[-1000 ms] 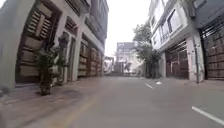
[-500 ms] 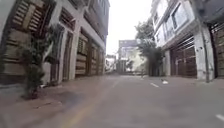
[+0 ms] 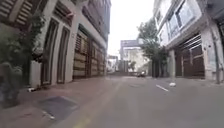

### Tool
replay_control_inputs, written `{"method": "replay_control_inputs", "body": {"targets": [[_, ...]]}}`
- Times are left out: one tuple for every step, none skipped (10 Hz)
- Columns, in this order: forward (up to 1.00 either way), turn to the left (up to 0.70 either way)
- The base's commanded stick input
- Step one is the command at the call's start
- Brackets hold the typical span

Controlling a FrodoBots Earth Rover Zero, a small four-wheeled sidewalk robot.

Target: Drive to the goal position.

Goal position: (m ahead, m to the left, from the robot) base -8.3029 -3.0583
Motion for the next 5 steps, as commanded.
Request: {"method": "replay_control_inputs", "body": {"targets": [[1.00,0.00],[1.00,-0.26],[1.00,-0.40],[1.00,-0.02],[1.00,0.00]]}}
